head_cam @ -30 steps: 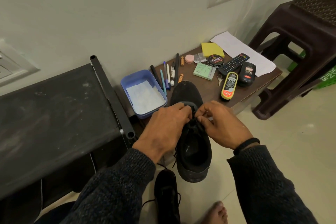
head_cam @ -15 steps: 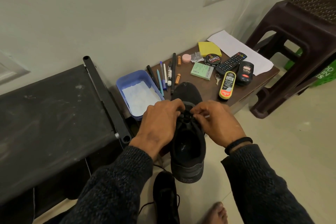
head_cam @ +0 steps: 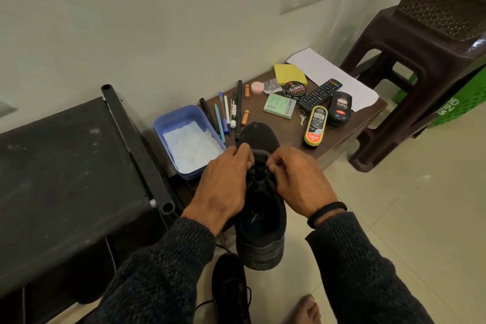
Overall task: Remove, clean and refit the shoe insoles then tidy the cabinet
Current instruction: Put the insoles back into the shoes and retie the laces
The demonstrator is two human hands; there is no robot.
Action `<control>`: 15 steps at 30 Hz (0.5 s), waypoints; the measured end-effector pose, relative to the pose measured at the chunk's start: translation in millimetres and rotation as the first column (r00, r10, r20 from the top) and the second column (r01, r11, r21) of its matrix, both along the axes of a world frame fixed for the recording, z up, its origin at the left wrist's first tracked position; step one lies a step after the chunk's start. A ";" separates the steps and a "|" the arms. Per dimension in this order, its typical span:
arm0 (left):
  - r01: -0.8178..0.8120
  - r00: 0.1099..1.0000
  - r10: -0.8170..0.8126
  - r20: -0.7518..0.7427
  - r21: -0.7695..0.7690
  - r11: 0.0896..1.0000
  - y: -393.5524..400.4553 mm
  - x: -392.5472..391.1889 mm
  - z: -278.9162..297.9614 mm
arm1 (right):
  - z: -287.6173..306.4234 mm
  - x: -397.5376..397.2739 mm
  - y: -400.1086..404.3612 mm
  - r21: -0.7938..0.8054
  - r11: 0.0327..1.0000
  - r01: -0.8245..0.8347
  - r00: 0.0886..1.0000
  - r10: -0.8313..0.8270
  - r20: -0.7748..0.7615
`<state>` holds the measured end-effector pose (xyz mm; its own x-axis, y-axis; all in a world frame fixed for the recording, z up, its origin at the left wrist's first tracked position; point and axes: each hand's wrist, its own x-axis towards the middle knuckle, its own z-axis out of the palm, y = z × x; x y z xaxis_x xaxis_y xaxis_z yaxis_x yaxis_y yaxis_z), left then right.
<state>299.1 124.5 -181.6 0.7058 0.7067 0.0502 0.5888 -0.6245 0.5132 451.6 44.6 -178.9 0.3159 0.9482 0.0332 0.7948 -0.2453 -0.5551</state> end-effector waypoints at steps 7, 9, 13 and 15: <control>-0.069 0.989 0.071 0.127 -0.025 0.997 -5.5 4.4 -2.8 | -1.3 4.3 -1.3 -0.028 0.994 0.103 0.981 -0.106 -0.161; -0.052 0.992 0.053 0.116 -0.015 0.999 -3.1 3.0 -1.5 | 0.3 3.4 0.8 -0.029 0.994 0.107 0.974 -0.111 -0.198; -0.027 0.996 0.023 0.081 0.049 0.998 -2.0 0.9 -0.3 | -0.2 -5.5 8.0 -0.026 0.992 0.125 0.982 -0.128 -0.140; -0.032 0.997 0.029 0.070 0.035 0.999 -1.4 0.7 0.1 | -1.7 -7.3 10.5 -0.052 0.986 0.157 0.973 -0.163 -0.161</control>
